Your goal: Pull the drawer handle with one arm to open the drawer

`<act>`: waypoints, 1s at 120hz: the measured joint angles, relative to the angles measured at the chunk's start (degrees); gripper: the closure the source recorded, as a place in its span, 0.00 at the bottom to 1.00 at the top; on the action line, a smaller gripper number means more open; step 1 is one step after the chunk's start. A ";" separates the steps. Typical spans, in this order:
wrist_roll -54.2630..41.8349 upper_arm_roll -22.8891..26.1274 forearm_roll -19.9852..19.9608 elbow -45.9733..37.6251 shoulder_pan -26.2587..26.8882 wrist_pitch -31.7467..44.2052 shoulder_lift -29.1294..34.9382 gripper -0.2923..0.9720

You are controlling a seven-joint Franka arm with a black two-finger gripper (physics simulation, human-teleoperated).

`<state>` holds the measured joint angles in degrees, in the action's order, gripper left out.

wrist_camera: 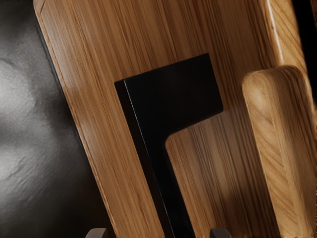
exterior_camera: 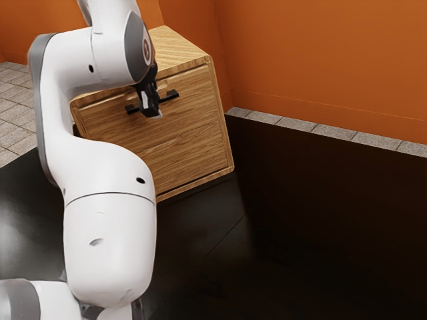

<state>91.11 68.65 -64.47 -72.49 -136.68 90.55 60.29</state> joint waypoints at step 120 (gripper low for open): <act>-4.32 -4.40 0.12 -0.19 0.93 -1.98 3.25 0.66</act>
<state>86.80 64.25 -64.34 -72.69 -135.74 88.57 63.53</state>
